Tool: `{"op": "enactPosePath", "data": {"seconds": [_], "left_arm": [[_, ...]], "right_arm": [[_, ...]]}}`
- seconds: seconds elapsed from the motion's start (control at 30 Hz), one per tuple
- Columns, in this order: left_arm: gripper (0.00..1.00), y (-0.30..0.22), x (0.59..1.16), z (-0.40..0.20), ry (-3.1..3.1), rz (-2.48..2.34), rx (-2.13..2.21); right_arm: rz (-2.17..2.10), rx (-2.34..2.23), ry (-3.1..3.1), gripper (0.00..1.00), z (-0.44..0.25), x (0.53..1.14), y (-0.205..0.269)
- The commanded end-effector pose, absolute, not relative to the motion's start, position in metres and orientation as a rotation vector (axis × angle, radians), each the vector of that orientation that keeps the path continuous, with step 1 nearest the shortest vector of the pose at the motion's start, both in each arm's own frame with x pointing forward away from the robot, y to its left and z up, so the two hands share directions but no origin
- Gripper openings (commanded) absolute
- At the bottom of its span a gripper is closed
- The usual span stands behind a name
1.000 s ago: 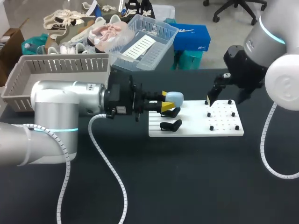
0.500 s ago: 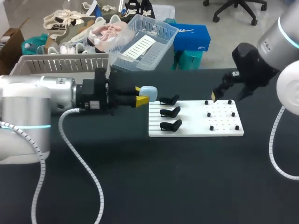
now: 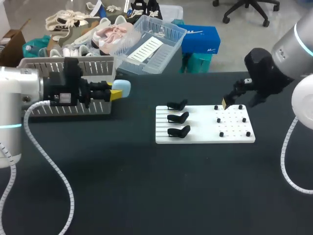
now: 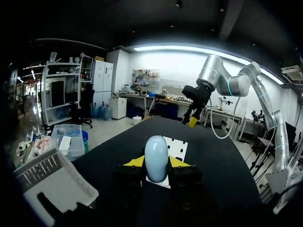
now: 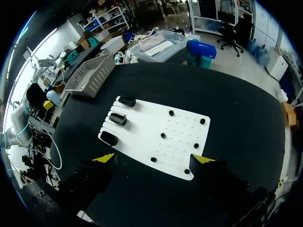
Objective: Pick up each earbud case from the left stands, insert the matching earbuds, close the lid, and place the case in the box.
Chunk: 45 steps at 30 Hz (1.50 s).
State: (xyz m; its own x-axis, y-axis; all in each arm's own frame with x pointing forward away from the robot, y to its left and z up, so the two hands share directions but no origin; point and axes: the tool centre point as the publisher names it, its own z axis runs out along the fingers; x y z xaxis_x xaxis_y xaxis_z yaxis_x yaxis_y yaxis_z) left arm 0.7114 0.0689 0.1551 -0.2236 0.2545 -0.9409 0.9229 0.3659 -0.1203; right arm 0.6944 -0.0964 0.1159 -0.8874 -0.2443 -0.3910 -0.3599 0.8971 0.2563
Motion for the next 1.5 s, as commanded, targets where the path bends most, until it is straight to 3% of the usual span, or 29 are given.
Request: {"op": "enactPosePath", "data": {"seconds": [0.03,0.7,1.43,1.47,1.5], "left_arm": [[0.00,0.084,0.715,0.159,1.767,-0.850,1.017],[0.00,0.199,0.765,0.127,1.975,-0.532,0.626],[0.00,0.183,0.874,0.092,2.106,-0.436,0.717],[0.08,0.182,0.876,0.088,2.116,-0.443,0.721],[0.30,0.181,0.877,0.086,2.119,-0.447,0.728]], "right_arm": [[0.460,-0.444,2.706,1.00,0.116,0.693,-0.097],[0.460,-0.444,2.706,1.00,0.116,0.693,-0.097],[0.460,-0.444,2.706,1.00,0.116,0.693,-0.097],[0.460,-0.444,2.706,1.00,0.116,0.693,-0.097],[0.460,-0.444,2.706,1.00,0.116,0.693,-0.097]]}}
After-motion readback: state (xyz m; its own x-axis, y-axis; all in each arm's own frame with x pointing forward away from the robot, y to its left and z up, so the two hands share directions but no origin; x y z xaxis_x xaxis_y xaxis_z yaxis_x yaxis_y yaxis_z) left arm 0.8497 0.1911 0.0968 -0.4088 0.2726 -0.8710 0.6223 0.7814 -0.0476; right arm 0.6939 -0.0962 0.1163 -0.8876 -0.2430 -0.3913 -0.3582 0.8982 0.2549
